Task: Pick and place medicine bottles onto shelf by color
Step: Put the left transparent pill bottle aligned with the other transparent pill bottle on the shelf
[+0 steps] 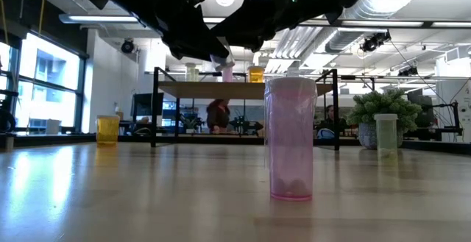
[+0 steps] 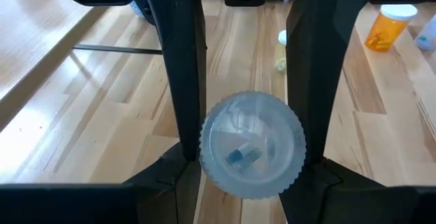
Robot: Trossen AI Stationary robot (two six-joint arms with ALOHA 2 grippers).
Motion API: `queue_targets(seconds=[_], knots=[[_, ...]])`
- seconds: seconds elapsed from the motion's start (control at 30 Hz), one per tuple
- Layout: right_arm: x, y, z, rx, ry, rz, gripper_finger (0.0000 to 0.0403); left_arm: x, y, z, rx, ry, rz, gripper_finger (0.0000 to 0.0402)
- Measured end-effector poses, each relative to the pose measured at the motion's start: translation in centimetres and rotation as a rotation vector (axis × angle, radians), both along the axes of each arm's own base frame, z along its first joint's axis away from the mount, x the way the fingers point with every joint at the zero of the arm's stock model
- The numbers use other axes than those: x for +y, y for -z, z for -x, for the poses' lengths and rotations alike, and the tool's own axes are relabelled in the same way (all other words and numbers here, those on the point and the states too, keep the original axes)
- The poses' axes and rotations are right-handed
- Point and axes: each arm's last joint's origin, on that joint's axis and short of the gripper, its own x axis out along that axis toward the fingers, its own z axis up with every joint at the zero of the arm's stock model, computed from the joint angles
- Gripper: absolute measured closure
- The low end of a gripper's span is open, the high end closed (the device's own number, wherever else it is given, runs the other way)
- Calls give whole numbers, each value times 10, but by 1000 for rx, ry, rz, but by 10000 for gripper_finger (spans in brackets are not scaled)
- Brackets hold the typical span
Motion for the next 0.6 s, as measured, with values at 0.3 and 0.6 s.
queue_targets(seconds=[0.3, 0.6], knots=[[0, 0, 0, 1, 5, 4, 284, 0, 0, 0, -4, 5, 11, 254], [0, 0, 0, 3, 5, 4, 290, 0, 0, 0, -4, 2, 10, 241]])
